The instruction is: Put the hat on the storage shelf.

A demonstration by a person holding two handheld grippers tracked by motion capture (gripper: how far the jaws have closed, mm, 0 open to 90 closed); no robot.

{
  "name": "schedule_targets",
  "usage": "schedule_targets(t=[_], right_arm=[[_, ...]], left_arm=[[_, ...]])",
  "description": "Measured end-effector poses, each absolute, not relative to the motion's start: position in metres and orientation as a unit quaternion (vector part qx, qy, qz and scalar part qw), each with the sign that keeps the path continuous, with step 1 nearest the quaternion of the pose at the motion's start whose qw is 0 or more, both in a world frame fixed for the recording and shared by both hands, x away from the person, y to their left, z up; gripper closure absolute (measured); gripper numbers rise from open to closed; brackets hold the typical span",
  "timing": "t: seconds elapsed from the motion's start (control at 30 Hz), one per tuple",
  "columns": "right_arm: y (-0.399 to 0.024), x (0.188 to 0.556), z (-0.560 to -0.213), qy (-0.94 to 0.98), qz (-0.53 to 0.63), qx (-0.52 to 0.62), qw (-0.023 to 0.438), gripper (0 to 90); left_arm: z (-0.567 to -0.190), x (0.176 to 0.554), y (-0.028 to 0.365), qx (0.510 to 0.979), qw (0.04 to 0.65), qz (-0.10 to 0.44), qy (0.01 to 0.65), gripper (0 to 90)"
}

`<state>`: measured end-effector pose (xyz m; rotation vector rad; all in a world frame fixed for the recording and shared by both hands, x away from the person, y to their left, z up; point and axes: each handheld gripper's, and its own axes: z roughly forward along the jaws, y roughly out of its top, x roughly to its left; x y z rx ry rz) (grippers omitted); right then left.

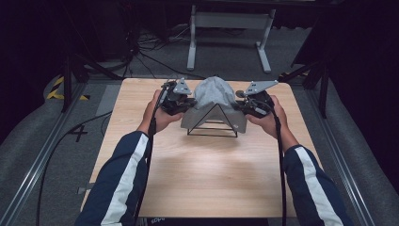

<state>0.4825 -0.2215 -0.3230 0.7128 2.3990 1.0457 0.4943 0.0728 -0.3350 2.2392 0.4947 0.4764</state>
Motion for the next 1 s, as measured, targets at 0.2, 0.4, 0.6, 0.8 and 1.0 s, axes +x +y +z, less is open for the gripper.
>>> schedule_targets(t=[0.2,0.4,0.6,0.8,1.0], right_arm=[[-0.225,0.489,-0.356,0.870,0.355,0.276,0.202,84.4],[-0.228,0.496,-0.380,0.873,0.340,0.294,0.189,84.4],[-0.233,0.496,-0.393,0.870,0.344,0.306,0.177,84.1],[-0.231,0.491,-0.385,0.870,0.340,0.299,0.196,79.1],[-0.238,0.482,-0.364,0.864,0.353,0.292,0.210,73.0]], left_arm=[[-0.361,0.495,0.063,0.895,0.352,0.195,0.191,84.8],[-0.382,0.500,0.060,0.903,0.331,0.186,0.201,84.8],[-0.390,0.501,0.061,0.902,0.333,0.178,0.208,84.8],[-0.378,0.495,0.069,0.895,0.346,0.191,0.207,83.7],[-0.357,0.485,0.081,0.884,0.367,0.205,0.204,78.9]])
